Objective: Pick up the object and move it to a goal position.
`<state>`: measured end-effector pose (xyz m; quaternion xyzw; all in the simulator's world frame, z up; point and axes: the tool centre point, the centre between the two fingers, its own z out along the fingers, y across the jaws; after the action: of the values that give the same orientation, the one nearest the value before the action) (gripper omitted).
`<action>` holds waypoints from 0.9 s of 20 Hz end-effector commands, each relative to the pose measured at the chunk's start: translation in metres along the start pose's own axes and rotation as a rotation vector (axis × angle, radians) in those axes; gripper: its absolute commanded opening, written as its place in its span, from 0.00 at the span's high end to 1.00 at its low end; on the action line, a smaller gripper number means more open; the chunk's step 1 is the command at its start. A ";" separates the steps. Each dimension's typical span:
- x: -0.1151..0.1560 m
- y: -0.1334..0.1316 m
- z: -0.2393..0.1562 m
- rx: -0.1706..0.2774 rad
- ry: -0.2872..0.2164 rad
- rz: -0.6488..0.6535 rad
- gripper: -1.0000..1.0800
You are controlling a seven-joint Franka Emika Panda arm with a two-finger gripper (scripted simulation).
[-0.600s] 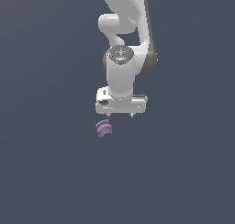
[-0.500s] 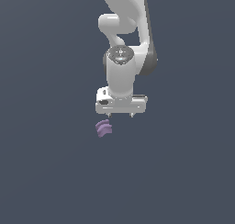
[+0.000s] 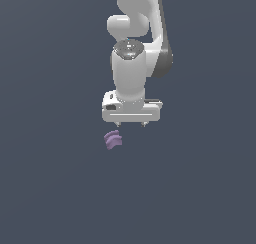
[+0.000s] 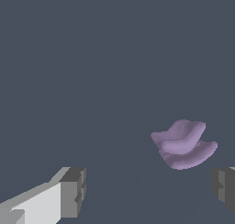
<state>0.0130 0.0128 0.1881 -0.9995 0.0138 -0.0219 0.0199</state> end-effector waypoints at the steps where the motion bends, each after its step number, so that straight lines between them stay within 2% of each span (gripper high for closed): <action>1: 0.000 0.000 0.000 0.001 0.000 0.001 0.04; 9: -0.001 0.005 0.005 0.000 -0.003 0.065 0.04; 18: -0.002 0.019 0.019 -0.004 -0.012 0.254 0.04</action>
<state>0.0113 -0.0025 0.1710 -0.9923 0.1210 -0.0147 0.0209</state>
